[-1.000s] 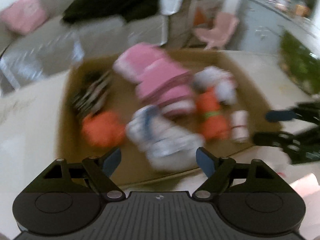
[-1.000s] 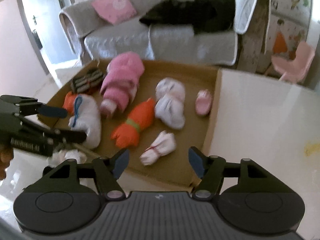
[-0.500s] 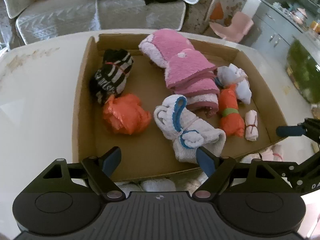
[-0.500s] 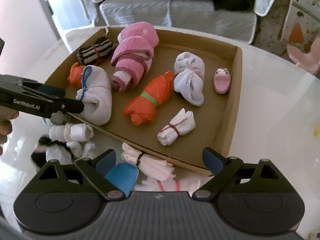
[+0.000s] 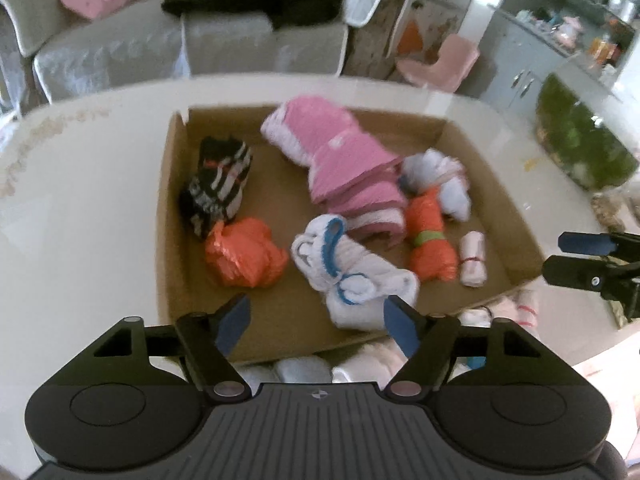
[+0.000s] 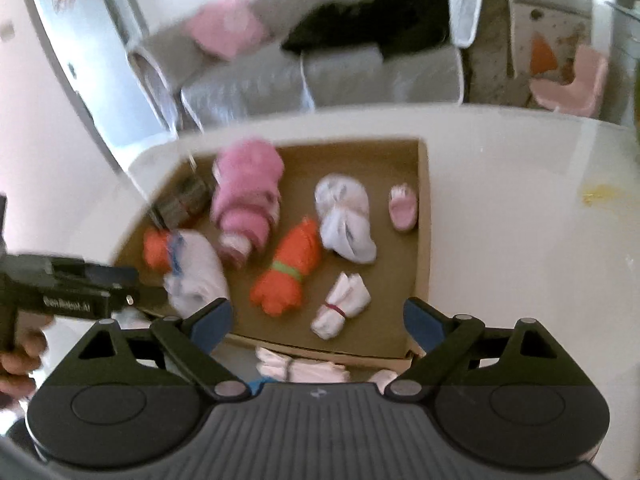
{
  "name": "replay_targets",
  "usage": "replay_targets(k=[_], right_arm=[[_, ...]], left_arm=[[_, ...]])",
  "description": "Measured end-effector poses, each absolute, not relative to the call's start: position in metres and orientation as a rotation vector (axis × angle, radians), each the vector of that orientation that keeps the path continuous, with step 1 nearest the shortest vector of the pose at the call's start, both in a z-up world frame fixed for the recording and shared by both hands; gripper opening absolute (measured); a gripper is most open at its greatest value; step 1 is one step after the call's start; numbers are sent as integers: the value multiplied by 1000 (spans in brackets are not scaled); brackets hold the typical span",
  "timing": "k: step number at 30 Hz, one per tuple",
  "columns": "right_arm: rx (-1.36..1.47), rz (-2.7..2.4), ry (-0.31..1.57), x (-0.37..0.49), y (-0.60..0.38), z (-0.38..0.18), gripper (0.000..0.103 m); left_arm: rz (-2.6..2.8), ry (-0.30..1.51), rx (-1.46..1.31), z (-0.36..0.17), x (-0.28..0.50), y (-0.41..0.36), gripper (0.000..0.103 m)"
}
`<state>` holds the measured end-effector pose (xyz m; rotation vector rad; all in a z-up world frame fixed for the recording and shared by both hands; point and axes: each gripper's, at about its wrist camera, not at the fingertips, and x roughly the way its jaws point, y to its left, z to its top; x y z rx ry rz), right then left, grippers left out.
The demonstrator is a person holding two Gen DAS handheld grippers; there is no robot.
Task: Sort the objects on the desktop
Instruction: 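Move both open tools back over the sock pile, then close left tool on black pink-patterned sock while right tool closes on black gold-banded sock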
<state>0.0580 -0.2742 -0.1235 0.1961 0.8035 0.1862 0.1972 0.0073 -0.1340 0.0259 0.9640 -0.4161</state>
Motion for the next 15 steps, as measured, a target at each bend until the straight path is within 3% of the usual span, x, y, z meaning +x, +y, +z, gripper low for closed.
replay_targets(k=[15], right_arm=[[100, 48, 724, -52, -240, -146, 94]], left_arm=[[-385, 938, 67, -147, 103, 33, 86]])
